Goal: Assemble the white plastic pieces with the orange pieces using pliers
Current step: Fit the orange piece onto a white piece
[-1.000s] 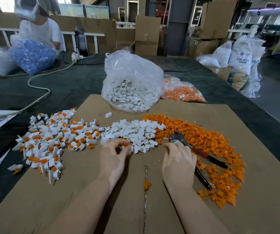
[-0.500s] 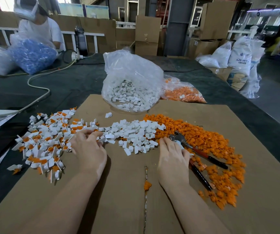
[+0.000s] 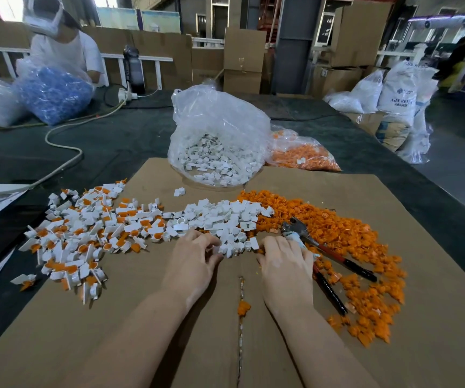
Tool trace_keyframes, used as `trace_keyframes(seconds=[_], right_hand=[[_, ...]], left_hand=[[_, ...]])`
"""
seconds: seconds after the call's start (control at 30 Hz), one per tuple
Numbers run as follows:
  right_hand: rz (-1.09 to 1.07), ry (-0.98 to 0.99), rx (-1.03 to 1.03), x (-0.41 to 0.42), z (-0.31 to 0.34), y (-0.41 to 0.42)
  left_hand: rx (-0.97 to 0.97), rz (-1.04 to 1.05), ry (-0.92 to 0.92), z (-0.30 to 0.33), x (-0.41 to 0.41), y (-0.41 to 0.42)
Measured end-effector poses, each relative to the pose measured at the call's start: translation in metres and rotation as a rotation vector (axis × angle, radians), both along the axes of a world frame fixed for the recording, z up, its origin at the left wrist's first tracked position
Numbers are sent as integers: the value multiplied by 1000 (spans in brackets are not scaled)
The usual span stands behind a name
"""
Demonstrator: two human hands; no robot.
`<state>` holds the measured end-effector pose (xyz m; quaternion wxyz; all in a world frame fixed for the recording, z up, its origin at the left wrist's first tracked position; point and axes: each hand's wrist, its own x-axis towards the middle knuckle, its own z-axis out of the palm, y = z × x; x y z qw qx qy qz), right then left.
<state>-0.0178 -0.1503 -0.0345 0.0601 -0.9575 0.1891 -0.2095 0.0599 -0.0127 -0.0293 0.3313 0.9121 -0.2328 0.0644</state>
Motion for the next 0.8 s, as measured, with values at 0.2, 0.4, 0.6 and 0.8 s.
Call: trace_keyframes(seconds=[0.2,0.4,0.6,0.8], right_hand=[[34,-147,13,-3,2,1],[169,-310,189,-6,-1,-3],[179,-343,352,-8,0,-5],[143,-407,389,-11,5,-3]], left_hand=[[-73,-39,18,0,-8,-5],[-121,-27,14,1,-10,-9],[-125,-41,9,1,-13,-6],[-189,-62,62,5,-18,-4]])
